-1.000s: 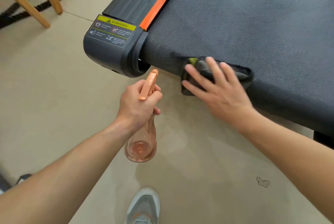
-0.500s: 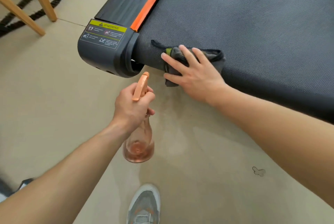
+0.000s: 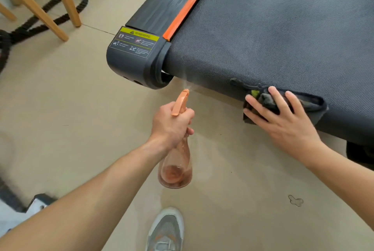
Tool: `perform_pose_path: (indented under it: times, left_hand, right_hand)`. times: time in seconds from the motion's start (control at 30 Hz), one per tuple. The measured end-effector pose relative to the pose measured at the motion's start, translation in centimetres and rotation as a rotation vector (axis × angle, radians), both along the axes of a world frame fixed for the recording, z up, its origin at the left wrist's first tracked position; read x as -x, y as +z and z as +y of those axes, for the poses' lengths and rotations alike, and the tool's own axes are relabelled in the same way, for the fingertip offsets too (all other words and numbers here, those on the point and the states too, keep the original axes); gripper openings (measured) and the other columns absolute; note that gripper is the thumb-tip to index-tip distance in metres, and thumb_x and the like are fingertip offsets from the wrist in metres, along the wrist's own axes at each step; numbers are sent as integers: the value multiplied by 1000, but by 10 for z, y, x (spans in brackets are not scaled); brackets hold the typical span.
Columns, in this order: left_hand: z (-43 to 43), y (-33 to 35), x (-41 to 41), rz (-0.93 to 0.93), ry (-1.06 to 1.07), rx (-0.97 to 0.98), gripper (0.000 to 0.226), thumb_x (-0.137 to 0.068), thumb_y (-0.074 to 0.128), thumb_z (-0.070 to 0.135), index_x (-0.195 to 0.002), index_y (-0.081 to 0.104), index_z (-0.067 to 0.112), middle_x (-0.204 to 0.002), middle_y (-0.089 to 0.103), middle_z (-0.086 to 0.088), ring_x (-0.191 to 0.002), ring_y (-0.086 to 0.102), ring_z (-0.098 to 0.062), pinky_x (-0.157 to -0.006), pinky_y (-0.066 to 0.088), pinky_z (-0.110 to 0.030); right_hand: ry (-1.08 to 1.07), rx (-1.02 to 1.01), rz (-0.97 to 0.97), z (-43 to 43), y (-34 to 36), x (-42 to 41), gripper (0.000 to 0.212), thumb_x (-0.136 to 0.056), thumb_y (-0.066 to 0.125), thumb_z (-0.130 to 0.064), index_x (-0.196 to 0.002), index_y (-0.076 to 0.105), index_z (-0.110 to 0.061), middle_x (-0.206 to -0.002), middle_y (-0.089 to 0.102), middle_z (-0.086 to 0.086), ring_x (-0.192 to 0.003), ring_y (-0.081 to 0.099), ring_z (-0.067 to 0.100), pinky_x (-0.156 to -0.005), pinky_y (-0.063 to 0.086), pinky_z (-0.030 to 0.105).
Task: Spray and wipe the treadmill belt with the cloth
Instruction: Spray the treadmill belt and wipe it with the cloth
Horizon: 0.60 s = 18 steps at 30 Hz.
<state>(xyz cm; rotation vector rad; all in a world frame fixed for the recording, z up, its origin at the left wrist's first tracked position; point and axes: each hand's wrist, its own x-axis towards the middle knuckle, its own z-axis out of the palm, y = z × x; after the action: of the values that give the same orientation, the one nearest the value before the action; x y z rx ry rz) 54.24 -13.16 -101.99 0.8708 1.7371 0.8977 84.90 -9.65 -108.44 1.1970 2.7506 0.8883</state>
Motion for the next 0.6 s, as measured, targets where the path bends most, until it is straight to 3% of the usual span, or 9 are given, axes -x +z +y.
perform_pose_path:
  times: [0.23,0.47,0.6]
  left_hand:
    - [4,-2,-2,-16,-38,8,9,-88,68,10,-81,63,13,-68,57,4,-45,64,-18,-54,48,-28]
    - [4,-5,13,15,99,23,22,-88,62,10,-69,53,15,-72,58,-8,-43,60,-18,-56,48,-31]
    - [3,-7,23,29,82,26,9,-89,66,14,-81,62,12,-77,61,-5,-46,66,-19,-55,50,-30]
  right_hand:
    - [-23,-9,71,1,-7,11,57,-104,19,-13,-151,48,-23,-170,19,1,-148,23,51,-116,22,64]
    - [27,-12,62,22,-1,44,53,-106,24,-16,-153,45,-25,-171,15,4,-148,23,51,-117,21,63]
    - [67,-3,57,38,1,81,51,-107,21,-16,-152,44,-23,-171,16,6,-148,26,52,-117,24,63]
